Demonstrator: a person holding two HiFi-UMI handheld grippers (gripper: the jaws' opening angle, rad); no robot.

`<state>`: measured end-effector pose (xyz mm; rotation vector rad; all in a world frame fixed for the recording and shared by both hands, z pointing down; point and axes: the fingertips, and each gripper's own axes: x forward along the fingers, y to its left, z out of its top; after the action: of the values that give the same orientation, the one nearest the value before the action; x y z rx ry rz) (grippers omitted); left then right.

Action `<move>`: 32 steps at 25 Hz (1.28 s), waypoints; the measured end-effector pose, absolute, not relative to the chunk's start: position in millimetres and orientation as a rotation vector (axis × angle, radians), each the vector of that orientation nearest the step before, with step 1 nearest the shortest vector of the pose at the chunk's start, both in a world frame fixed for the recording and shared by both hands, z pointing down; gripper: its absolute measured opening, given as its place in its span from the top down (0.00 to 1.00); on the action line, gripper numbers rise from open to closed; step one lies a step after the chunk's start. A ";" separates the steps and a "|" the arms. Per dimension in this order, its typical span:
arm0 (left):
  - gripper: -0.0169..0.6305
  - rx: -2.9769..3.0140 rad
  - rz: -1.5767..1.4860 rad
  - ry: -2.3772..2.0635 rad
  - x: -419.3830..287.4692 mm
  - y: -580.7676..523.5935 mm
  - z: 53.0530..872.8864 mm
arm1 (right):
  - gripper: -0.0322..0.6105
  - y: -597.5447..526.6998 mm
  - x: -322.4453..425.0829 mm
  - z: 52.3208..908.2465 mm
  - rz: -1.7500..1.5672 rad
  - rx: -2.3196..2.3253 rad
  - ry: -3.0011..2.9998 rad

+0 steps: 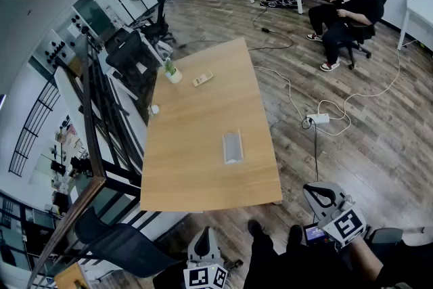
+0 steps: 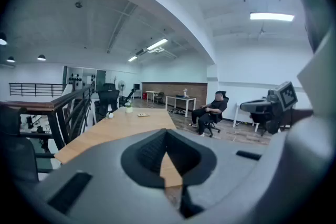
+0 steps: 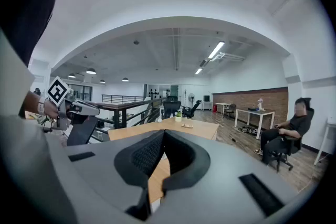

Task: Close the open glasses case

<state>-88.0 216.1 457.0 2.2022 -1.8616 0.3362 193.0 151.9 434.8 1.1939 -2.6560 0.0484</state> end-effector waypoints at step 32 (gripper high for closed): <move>0.97 2.296 0.199 -1.708 -234.7 54.7 489.7 | 0.93 34.7 55.9 416.0 0.022 1.353 -2.394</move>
<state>-234.7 54.7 489.7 2.2956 -1.7078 0.1990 55.9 34.7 416.0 1.3529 -2.3939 0.0215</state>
